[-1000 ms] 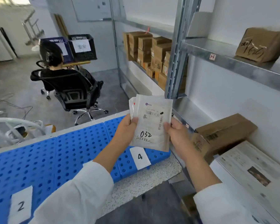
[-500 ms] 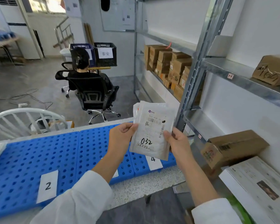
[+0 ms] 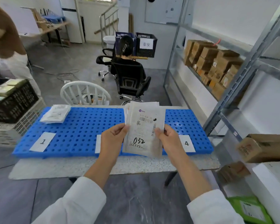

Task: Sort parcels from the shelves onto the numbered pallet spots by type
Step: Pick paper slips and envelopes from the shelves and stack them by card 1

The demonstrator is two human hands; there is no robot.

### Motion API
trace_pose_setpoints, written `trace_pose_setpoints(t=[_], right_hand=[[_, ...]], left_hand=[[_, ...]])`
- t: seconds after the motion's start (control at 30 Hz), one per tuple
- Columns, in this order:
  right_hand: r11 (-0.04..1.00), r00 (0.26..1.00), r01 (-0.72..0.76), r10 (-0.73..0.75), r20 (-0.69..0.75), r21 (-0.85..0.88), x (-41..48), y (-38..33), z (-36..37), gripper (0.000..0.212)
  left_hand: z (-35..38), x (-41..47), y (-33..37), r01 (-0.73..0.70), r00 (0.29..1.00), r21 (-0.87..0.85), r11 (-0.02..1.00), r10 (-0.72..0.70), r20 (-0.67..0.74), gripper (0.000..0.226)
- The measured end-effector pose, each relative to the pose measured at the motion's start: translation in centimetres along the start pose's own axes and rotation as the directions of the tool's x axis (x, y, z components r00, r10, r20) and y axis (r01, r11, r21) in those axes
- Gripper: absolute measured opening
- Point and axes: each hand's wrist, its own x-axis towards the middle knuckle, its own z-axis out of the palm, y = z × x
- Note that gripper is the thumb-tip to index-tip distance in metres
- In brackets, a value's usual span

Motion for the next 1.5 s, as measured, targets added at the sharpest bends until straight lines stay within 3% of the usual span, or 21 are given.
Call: trace_pose_setpoints(t=[0.2,0.53,0.83,1.17,1.5], right_hand=[[1.000,0.996,0.020,-0.021,0.091,0.017,-4.4,-0.2,7.8,0.021],[0.999,0.968,0.005,-0.019,0.249,0.054,-6.2,-1.3,15.8,0.028],[0.999,0.876,0.026,-0.044,0.480,0.044,-3.2,-2.5,24.9,0.022],[0.987,0.824,-0.064,-0.032,0.565,0.150,3.8,-4.0,31.6,0.022],[0.991,0.772,0.108,-0.132,0.621,0.075,9.2,-4.1,35.3,0.021]], left_hand=[[-9.3,-3.7,0.7,-0.005,0.995,-0.064,0.998,-0.002,-0.102,0.012],[-18.0,-5.9,1.6,-0.075,0.953,-0.055,0.996,0.055,-0.298,0.022],[-25.4,-3.6,1.8,-0.092,0.853,0.019,0.996,0.089,-0.514,0.011],[-28.1,2.8,4.7,-0.069,0.775,0.072,0.995,0.099,-0.624,0.012],[-28.9,8.1,3.4,-0.034,0.724,0.006,0.999,0.029,-0.689,0.009]])
